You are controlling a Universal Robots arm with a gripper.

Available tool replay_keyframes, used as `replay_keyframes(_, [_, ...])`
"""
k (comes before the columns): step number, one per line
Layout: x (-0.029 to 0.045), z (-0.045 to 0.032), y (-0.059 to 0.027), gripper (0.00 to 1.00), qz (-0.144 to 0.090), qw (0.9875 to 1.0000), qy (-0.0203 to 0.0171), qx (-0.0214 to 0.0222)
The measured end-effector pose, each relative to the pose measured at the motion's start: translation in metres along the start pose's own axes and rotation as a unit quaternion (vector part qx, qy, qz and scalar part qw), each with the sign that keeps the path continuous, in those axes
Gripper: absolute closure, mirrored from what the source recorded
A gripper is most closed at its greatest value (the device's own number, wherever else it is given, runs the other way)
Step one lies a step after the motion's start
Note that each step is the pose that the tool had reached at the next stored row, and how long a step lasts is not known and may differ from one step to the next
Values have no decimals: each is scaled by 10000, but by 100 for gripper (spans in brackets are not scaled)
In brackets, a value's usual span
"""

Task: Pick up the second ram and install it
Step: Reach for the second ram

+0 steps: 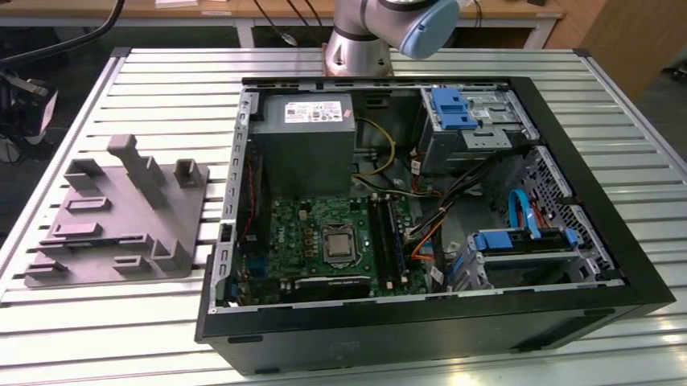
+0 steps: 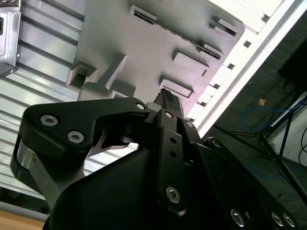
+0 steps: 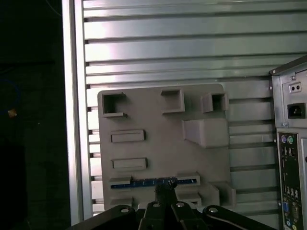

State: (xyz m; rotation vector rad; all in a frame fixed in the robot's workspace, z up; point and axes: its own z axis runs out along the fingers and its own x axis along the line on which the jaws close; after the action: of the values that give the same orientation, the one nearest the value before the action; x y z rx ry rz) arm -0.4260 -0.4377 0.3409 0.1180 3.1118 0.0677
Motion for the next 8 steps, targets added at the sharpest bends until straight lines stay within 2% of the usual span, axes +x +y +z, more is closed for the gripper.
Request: replay_keyframes(8, [111,51,-18,90,0,10000,0,0])
